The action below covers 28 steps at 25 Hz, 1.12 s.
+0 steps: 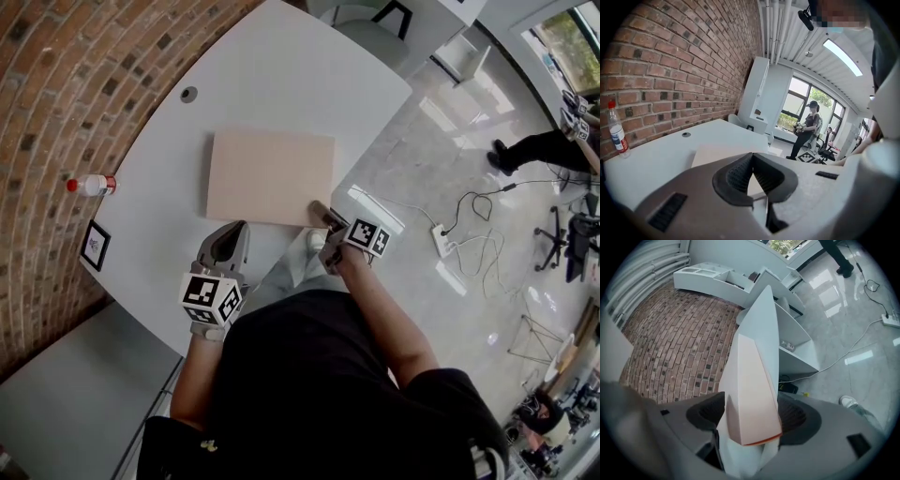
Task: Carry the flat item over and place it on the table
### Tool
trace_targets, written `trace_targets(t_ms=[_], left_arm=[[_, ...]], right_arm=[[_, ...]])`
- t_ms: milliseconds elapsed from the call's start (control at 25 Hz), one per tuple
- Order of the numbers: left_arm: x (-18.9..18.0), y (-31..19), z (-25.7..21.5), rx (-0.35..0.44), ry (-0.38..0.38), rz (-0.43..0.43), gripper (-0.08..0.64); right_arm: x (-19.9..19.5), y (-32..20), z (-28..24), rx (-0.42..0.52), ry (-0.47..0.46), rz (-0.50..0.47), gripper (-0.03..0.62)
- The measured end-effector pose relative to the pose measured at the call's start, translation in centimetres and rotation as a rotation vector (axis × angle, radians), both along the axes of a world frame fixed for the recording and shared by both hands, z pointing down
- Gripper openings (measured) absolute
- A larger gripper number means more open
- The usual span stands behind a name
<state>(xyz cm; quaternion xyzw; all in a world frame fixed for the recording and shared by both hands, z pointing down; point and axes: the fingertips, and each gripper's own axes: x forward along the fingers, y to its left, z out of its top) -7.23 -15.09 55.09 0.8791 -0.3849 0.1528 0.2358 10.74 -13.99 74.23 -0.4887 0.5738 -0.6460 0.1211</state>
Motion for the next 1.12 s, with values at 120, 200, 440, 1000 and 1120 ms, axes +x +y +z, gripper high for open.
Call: trace_targets(t_ms=[120,200,440,1000,1120], left_arm=[[0.2,-0.1,-0.1,0.006,-0.002,0.01,0.005],[0.2,-0.2,-0.2,0.013,-0.007,0.013,0.004],[0.3,-1.0,-1.3,0.031,0.029,-0.022,0.004],[0.8,-2.0,-7.6,0.187,0.04,-0.017,0.003],[0.8,-2.2,-9.5,0.238,0.043,-0.016,0.003]], right_arm=[[1.2,0.2,-0.3,0.006,0.025,0.03,0.35],[2.2,0.0,-1.2,0.029,0.052,0.047,0.336],[3.1,-1.5,-6.3,0.16,0.176,-0.013,0.248],[-0.9,-3.3,-21.9,0.588,0.562,-0.364,0.012],[-2.1,-3.5,-25.2,0.699,0.662,-0.432,0.011]])
